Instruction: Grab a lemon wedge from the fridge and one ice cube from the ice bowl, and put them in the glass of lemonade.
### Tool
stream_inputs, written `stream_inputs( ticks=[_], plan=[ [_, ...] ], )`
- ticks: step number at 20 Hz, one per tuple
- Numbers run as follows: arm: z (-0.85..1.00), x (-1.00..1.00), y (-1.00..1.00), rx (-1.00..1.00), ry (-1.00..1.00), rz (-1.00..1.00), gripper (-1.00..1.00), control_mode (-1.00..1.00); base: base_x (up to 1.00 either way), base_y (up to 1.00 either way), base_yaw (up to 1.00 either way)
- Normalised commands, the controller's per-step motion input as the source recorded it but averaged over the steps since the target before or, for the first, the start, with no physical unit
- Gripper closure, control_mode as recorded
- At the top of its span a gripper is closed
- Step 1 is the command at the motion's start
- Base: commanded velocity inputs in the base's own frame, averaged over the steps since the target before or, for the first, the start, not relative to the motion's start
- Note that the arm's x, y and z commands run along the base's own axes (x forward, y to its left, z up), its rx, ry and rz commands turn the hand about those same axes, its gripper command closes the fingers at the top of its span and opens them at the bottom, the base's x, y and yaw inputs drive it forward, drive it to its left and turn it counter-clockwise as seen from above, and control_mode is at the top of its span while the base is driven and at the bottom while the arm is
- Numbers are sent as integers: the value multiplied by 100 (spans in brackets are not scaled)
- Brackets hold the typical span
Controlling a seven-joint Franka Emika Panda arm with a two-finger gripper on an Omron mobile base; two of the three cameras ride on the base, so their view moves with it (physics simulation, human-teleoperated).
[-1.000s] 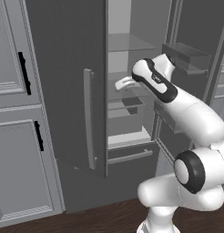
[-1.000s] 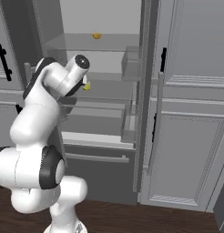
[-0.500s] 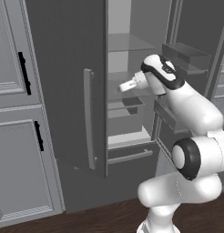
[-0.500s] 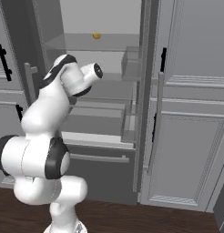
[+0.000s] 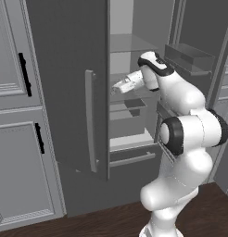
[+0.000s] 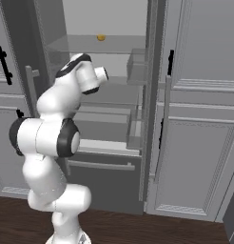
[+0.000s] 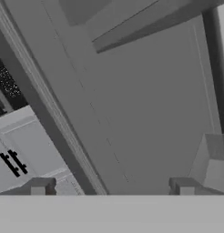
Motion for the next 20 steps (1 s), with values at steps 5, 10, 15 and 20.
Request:
stream_inputs(
  ticks=[5,10,15,20],
  plan=[
    [-1,31,17,0,5,7,-100,-100,0,0,0],
    [-27,0,62,1,-7,0,-100,-100,0,0,0],
    [-26,-17,68,8,-27,1,-100,-100,0,0,0],
    [3,-51,56,16,-34,3,-100,-100,0,0,0]
  ],
)
